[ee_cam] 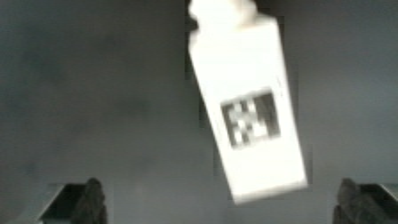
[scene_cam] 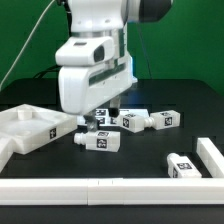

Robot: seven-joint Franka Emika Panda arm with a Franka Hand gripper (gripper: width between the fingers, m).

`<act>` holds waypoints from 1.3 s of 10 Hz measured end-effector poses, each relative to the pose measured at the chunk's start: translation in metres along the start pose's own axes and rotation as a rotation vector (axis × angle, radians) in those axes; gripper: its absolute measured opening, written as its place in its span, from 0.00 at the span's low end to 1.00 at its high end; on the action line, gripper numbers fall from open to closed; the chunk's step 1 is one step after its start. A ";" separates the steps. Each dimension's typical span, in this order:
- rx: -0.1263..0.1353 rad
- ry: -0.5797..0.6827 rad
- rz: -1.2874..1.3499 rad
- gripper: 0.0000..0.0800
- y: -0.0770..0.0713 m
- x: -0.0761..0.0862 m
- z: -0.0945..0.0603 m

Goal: Assemble one leg

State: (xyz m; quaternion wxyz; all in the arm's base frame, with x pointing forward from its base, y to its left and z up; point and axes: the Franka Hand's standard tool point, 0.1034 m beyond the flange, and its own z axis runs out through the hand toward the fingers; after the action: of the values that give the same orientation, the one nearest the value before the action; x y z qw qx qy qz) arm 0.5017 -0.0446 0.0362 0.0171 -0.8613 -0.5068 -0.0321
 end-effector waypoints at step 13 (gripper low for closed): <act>0.005 -0.015 0.150 0.36 -0.023 -0.026 -0.013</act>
Offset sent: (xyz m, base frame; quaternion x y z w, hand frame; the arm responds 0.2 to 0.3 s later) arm -0.0094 0.0061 -0.0234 0.0352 0.0296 0.0192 0.9988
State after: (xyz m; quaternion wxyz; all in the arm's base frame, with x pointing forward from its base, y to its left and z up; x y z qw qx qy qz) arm 0.4682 -0.0566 0.0469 0.0178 -0.8971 -0.4408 -0.0231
